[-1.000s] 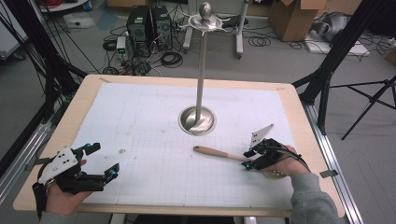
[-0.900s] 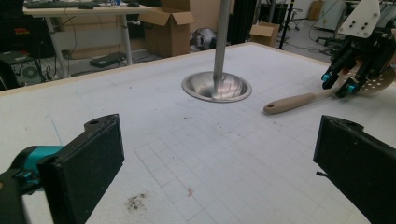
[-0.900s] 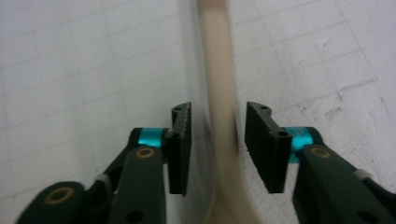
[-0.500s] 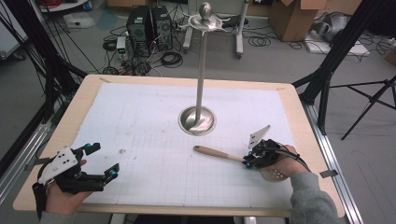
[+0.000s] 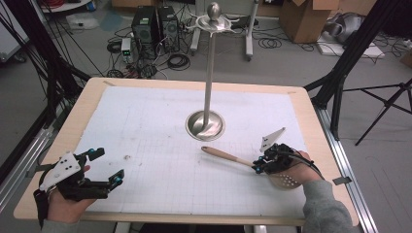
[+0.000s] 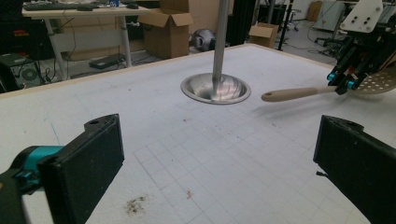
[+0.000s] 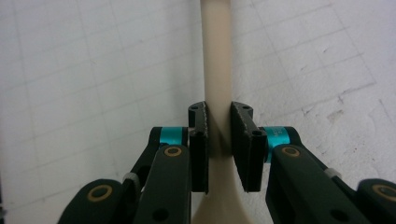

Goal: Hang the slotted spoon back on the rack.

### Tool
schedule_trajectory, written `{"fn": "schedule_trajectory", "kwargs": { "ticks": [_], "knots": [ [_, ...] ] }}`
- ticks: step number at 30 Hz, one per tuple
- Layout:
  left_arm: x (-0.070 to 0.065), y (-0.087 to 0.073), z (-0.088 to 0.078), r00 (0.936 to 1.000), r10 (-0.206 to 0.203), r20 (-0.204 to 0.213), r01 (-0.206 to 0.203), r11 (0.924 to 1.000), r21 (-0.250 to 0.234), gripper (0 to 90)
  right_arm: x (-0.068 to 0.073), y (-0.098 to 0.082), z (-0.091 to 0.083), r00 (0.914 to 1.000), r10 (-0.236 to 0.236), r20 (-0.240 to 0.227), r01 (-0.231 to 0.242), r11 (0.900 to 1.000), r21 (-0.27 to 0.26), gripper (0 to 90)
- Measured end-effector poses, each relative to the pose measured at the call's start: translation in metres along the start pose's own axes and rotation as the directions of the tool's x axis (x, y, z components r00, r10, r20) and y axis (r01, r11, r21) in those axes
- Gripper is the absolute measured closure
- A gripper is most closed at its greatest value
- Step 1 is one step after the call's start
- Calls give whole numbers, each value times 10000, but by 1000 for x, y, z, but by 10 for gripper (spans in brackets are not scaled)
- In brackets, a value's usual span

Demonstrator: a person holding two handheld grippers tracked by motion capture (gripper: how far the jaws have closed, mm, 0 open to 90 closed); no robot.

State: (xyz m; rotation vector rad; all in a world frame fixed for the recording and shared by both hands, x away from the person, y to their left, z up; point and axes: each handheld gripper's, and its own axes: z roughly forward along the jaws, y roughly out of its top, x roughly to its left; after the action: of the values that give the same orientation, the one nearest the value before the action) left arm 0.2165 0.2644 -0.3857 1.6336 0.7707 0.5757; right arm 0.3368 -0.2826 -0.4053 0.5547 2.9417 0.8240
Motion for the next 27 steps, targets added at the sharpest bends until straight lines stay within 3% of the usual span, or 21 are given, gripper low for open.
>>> {"fn": "schedule_trajectory", "kwargs": {
  "ticks": [12, 22, 27],
  "knots": [
    [-1, 2, 1, 10000, 25, 68, -24, 10000, -57, 22, 2, 4, -31, 9997, 40, 232, -20, 9963, -863, 785],
    [0, 2, 0, 10000, 20, 62, -19, 9999, -113, 21, 2, 10, -55, 9991, 180, 395, -109, 9850, -1723, 785],
    [0, 3, 0, 10000, -15, 47, 15, 9999, -156, 21, 0, 12, -69, 9984, 321, 471, -203, 9727, -2313, 785]
  ]
}}
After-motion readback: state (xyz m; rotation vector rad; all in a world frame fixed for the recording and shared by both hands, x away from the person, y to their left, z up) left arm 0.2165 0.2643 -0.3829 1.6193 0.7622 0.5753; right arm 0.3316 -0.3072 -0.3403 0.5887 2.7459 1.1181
